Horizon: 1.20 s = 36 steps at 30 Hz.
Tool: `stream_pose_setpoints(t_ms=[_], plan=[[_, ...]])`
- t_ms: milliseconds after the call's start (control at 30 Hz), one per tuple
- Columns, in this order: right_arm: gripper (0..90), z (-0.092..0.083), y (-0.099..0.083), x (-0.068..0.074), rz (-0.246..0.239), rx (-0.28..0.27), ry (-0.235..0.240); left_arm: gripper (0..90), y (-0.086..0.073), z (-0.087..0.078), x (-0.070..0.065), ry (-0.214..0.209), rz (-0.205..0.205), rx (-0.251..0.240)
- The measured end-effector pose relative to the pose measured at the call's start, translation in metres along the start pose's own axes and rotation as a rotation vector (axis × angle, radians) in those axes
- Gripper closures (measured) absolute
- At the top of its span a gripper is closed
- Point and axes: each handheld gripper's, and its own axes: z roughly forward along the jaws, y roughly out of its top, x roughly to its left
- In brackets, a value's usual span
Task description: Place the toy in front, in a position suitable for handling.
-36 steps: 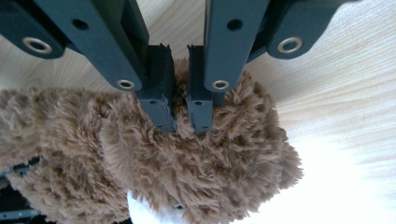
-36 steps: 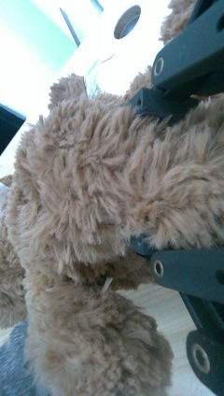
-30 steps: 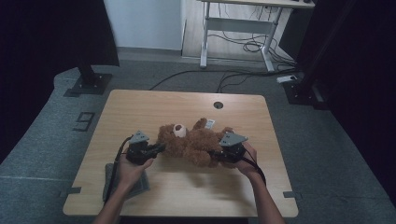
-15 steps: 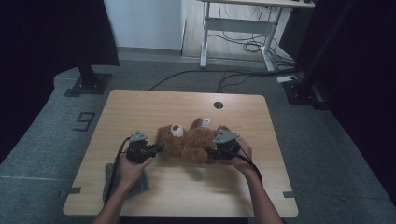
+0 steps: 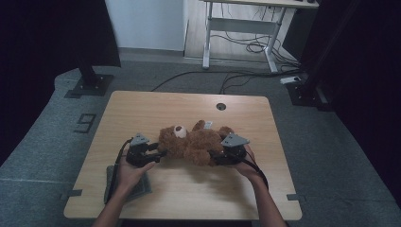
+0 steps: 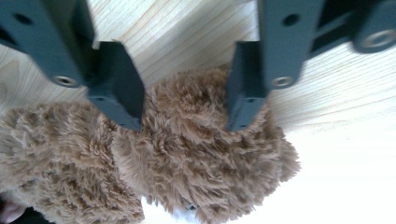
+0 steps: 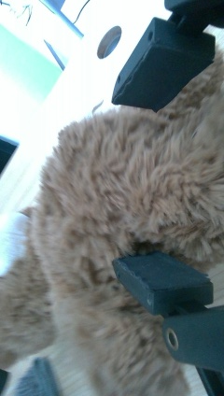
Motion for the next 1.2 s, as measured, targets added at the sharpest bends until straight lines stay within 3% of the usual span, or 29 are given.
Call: stream_pose_setpoints(t_ms=[33, 200, 467, 500, 800, 967, 1200], plan=[[18.7, 0.0, 0.0, 0.0, 0.0, 0.0, 0.0, 40.4, 0.0, 0.0, 0.0, 0.0, 0.0, 0.0], [18.8, -0.017, -0.001, -0.003, 0.093, -0.071, -0.004, 32.8, 0.0, -0.018, -0.001, 0.026, 0.02, -0.034], [19.4, -0.027, -0.012, -0.006, 0.182, -0.085, -0.057, 27.3, -0.008, -0.035, 0.001, 0.056, 0.032, -0.02], [19.4, -0.03, -0.016, -0.005, 0.223, -0.094, -0.066, 26.6, -0.013, -0.037, 0.002, 0.061, 0.022, -0.005], [19.1, -0.025, -0.034, 0.003, 0.29, -0.075, -0.081, 23.4, -0.033, -0.048, 0.009, 0.097, -0.013, 0.025], [19.8, -0.024, -0.039, 0.006, 0.3, -0.076, -0.078, 20.8, -0.047, -0.058, 0.011, 0.127, -0.014, 0.054], [20.3, -0.022, -0.046, 0.01, 0.317, -0.087, -0.083, 20.6, -0.068, -0.063, 0.019, 0.161, -0.016, 0.128]])
